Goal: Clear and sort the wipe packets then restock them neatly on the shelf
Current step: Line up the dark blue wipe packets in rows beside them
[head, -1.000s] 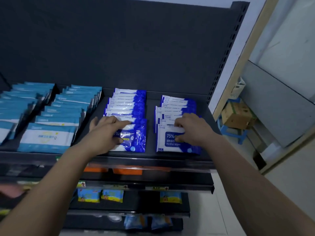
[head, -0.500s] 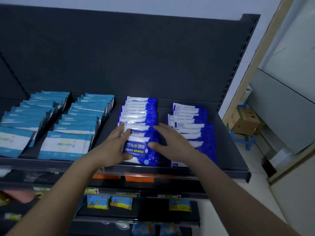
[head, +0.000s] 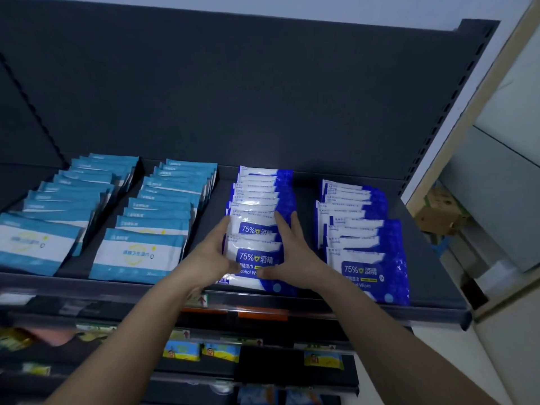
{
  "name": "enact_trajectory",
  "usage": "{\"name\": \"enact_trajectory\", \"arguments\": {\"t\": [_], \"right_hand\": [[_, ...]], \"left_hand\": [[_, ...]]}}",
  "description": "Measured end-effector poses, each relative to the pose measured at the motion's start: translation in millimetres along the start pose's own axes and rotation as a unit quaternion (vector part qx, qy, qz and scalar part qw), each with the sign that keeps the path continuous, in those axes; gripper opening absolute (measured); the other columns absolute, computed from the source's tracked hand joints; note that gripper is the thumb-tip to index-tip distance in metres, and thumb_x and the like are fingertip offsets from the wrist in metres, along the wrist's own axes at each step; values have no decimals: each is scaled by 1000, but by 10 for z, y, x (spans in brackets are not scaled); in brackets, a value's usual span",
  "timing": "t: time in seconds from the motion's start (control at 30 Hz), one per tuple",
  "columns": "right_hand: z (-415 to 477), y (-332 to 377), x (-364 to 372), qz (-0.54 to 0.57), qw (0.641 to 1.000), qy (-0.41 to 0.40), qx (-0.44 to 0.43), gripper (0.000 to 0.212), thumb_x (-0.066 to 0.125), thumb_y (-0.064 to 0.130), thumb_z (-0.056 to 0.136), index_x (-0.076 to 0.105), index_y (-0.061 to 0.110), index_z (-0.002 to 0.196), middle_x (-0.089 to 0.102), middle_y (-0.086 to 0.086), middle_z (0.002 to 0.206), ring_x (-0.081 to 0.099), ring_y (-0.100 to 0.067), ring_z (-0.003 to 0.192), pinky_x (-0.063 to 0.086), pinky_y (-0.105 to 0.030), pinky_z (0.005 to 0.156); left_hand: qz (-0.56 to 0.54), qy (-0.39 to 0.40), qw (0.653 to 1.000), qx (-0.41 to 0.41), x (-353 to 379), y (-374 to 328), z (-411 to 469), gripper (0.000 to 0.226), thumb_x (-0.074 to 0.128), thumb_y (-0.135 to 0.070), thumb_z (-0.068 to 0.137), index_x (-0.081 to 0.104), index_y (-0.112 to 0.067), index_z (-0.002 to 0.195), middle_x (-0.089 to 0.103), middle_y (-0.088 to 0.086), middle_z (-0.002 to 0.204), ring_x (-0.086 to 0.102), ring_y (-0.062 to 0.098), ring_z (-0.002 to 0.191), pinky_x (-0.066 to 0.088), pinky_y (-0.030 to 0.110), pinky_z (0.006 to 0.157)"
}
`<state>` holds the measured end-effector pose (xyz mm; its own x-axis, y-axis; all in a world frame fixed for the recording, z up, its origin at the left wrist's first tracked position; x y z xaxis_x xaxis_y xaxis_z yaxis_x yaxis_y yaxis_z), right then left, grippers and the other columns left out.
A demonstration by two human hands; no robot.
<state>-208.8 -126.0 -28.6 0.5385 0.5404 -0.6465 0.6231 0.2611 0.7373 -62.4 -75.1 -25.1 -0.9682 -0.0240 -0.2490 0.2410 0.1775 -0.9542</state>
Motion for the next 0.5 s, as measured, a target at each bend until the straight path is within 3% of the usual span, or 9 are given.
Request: {"name": "enact_trajectory", "arguments": {"t": [0.03, 0.1, 0.13, 0.23, 0.3, 0.33, 0.4, 0.47, 0.5], "right_hand": [[9, -14, 8, -3, 1000, 4, -2, 123, 83, 28, 73, -12, 34, 151, -37, 6, 152, -8, -16, 148, 19, -36, 119], [12, -29, 52, -25, 999, 30, -4, 122, 83, 34, 72, -10, 35, 151, -40, 6, 151, -14, -16, 147, 19, -40, 120], [16, -28, 60, -46, 998, 35, -5, 118, 81, 38, 73, -6, 34, 152, -38, 5, 152, -17, -16, 146, 16, -42, 120], [35, 85, -66, -127, 988, -64, -60, 92, 66, 60, 79, 20, 29, 152, -18, 2, 160, -19, -15, 146, 1, -44, 121], [45, 161, -100, -152, 980, -88, -97, 77, 59, 59, 85, 31, 25, 149, -1, 3, 162, -10, -12, 148, 2, -43, 121], [56, 176, -83, -147, 982, -64, -101, 72, 59, 52, 89, 32, 24, 149, 7, 4, 162, -3, -9, 148, 7, -40, 121], [63, 178, -71, -117, 988, -26, -97, 66, 61, 44, 90, 37, 23, 147, 19, 7, 159, 6, -5, 147, 14, -32, 120], [69, 162, -113, -92, 991, -36, -93, 63, 63, 43, 89, 42, 22, 144, 25, 8, 157, 9, -4, 146, 16, -30, 119], [67, 162, -121, -88, 991, -42, -93, 63, 62, 43, 89, 42, 21, 144, 25, 7, 158, 9, -4, 146, 15, -30, 119]], "left_hand": [[-10, 10, 1000, -5, -12, 57, 24, 86, 79, -8, 65, 39, -54, 126, 58, -6, 131, 58, 14, 116, 48, 41, 99], [28, 36, 998, -34, 9, 171, 50, 110, 84, -27, 63, 16, -45, 147, 19, -8, 157, 32, 9, 138, 30, 36, 113], [56, 37, 996, -52, 22, 218, 66, 114, 83, -31, 68, 5, -42, 150, 4, -12, 157, 20, 6, 141, 22, 30, 114], [82, -2, 997, -15, -29, 161, 160, 112, 79, -50, 70, 1, -44, 149, -2, -13, 158, 4, 8, 146, 16, 36, 119], [196, -51, 978, 54, -92, 9, 170, 94, 68, -41, 85, 4, -32, 152, -7, -13, 158, -9, 3, 144, 7, 31, 119], [277, -59, 955, 89, -88, -74, 162, 83, 61, -40, 90, 9, -26, 153, -4, -10, 159, -7, 4, 145, 7, 29, 119], [370, -75, 917, 128, -54, -137, 128, 70, 56, -44, 91, 28, -17, 150, 20, -2, 156, 19, 12, 143, 19, 26, 114], [364, -117, 915, 133, -79, -159, 89, 65, 60, -46, 88, 42, -14, 142, 34, -2, 142, 42, 9, 119, 34, 20, 99], [343, -140, 920, 128, -105, -137, 90, 64, 62, -46, 87, 45, -14, 138, 32, -2, 139, 42, 6, 110, 34, 18, 93]]}}
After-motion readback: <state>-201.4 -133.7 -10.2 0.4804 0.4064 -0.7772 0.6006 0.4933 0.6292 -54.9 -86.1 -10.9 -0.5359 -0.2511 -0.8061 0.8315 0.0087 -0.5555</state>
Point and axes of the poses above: each hand's wrist, its own z-axis towards the middle knuckle, its own x-axis out of the palm, y = z × x, the point moved 6 cm from there along z, towards the middle knuckle
